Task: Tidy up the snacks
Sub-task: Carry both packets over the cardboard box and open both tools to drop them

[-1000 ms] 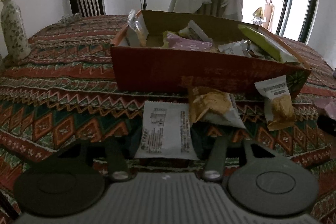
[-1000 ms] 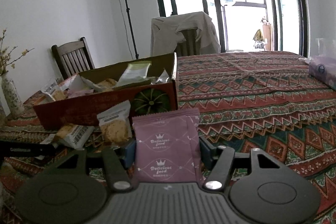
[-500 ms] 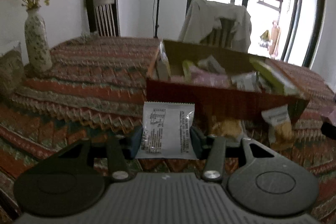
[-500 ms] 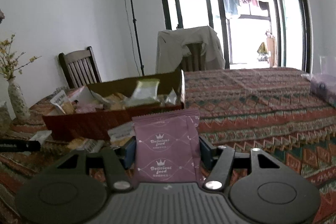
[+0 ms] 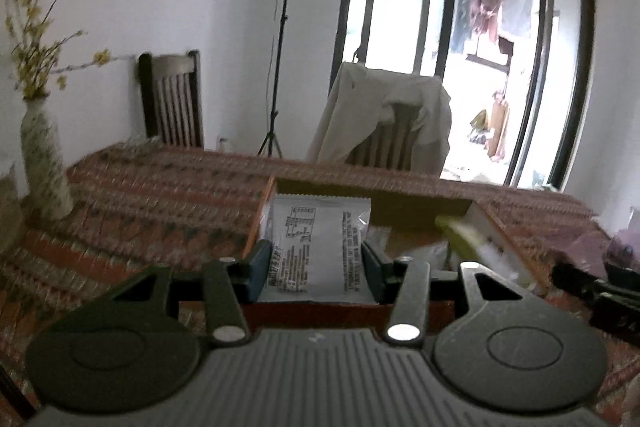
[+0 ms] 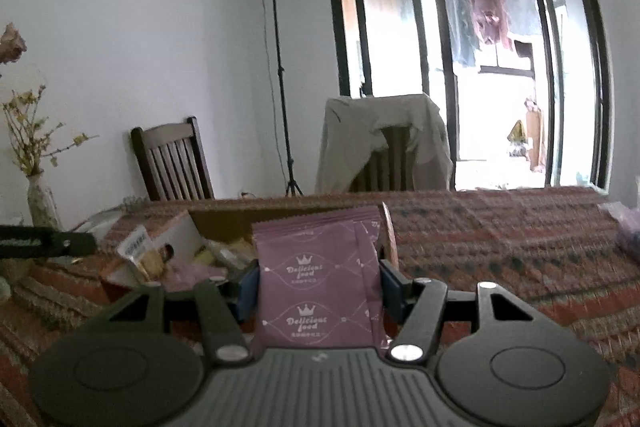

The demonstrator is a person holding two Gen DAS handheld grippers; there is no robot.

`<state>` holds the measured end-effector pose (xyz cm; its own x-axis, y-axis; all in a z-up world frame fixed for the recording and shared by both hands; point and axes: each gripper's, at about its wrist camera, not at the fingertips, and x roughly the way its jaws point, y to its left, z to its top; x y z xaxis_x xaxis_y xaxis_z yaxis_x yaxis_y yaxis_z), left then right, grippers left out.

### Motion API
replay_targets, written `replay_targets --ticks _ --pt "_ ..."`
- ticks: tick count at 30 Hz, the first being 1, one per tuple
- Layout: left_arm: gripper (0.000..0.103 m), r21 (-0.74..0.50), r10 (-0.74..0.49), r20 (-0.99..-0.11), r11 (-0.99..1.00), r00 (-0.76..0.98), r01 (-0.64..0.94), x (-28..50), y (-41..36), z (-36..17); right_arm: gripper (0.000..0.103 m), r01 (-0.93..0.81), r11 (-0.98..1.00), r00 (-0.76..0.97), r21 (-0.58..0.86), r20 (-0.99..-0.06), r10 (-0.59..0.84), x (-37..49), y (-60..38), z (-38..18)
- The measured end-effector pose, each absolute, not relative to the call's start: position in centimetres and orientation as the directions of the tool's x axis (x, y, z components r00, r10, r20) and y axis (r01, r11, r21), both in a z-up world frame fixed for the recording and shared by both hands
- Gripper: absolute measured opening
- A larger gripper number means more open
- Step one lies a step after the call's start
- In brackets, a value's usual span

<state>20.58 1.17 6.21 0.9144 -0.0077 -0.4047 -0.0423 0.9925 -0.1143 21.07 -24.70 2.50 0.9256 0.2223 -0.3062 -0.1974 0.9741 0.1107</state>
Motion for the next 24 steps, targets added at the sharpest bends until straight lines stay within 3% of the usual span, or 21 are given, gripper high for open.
replay_targets --ticks 13,24 --pt "0.05 -0.151 -0.019 -0.384 0.988 0.923 -0.042 26.7 -0.6 6.7 0.06 -0.217 0.969 0.929 0.117 -0.279 0.242 28.2 -21.8 4.5" --pt "0.05 -0.11 0.029 -0.404 0.991 0.914 -0.08 31.0 -0.6 3.4 0.06 -0.232 0.964 0.919 0.133 -0.295 0.262 32.9 -19.3 1.0"
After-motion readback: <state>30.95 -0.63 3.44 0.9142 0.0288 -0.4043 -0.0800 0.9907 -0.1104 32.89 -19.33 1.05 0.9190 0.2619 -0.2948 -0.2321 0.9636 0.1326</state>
